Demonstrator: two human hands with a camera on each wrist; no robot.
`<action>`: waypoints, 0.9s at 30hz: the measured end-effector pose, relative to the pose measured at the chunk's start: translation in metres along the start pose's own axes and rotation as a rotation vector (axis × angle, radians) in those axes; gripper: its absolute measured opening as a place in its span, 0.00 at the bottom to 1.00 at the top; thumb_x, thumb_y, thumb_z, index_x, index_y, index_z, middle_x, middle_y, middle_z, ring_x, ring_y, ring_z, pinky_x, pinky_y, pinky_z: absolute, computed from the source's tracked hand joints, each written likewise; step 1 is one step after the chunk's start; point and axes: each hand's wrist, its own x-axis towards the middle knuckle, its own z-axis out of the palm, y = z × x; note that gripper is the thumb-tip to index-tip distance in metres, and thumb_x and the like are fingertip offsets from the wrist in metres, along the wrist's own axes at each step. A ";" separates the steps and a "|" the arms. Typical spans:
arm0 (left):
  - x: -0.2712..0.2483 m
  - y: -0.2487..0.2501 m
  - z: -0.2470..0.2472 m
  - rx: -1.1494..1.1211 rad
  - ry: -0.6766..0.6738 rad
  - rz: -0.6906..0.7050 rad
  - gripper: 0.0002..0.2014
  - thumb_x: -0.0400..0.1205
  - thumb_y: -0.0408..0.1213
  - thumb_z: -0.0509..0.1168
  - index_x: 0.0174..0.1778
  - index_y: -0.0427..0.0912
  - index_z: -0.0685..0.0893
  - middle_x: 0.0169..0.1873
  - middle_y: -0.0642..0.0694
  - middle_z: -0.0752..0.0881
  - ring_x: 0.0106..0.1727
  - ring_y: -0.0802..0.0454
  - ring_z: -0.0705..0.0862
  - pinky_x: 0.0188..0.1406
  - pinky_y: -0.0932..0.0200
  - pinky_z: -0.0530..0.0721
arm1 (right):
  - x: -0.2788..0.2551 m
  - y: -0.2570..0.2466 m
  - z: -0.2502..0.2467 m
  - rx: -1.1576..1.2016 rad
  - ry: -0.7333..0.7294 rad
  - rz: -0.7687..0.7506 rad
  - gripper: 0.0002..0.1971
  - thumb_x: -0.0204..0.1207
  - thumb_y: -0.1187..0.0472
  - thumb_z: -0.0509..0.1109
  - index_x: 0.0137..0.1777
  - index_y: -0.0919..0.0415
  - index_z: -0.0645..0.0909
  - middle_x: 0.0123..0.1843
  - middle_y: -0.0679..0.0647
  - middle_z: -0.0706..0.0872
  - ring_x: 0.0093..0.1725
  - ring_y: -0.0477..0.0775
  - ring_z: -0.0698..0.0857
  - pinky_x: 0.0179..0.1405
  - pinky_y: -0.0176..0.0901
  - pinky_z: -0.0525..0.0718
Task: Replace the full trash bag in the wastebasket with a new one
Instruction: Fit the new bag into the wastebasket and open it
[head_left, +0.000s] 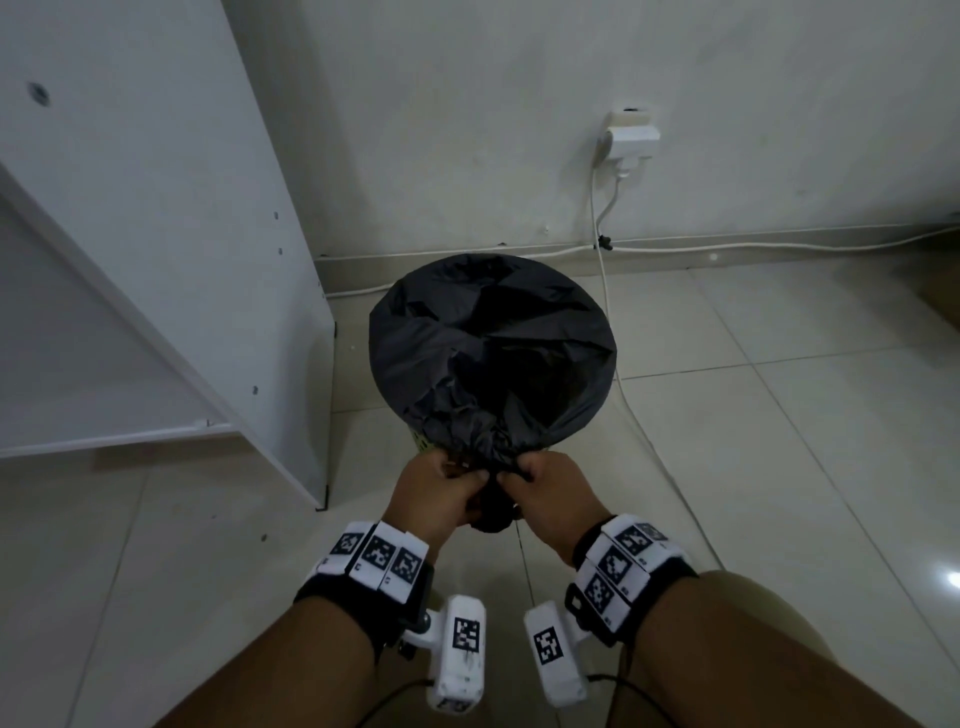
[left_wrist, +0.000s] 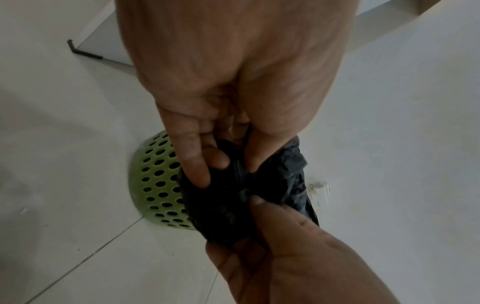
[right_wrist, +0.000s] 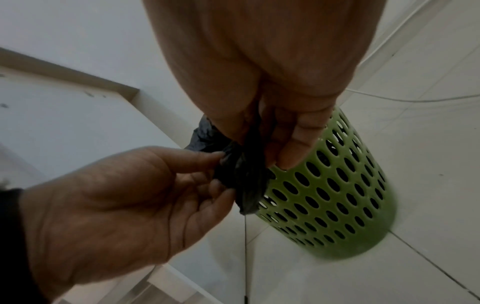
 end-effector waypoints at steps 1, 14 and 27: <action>0.001 0.001 -0.001 -0.011 -0.003 -0.018 0.07 0.82 0.25 0.68 0.55 0.34 0.85 0.45 0.36 0.91 0.39 0.45 0.91 0.44 0.47 0.93 | 0.000 0.001 -0.001 -0.077 0.002 -0.033 0.16 0.80 0.62 0.67 0.34 0.72 0.74 0.33 0.71 0.79 0.34 0.69 0.80 0.32 0.48 0.77; 0.025 0.012 -0.025 0.237 0.003 -0.103 0.08 0.78 0.26 0.69 0.47 0.23 0.86 0.38 0.37 0.83 0.37 0.45 0.79 0.44 0.51 0.80 | 0.006 0.018 0.015 -0.047 0.206 0.049 0.12 0.79 0.68 0.63 0.35 0.72 0.80 0.33 0.67 0.84 0.36 0.68 0.85 0.38 0.59 0.86; 0.023 -0.005 -0.025 -0.087 -0.009 -0.121 0.10 0.82 0.22 0.63 0.55 0.32 0.86 0.45 0.39 0.88 0.40 0.50 0.86 0.39 0.61 0.85 | 0.000 0.008 0.007 0.387 0.165 0.214 0.08 0.80 0.73 0.63 0.42 0.71 0.83 0.28 0.65 0.83 0.22 0.58 0.83 0.32 0.59 0.91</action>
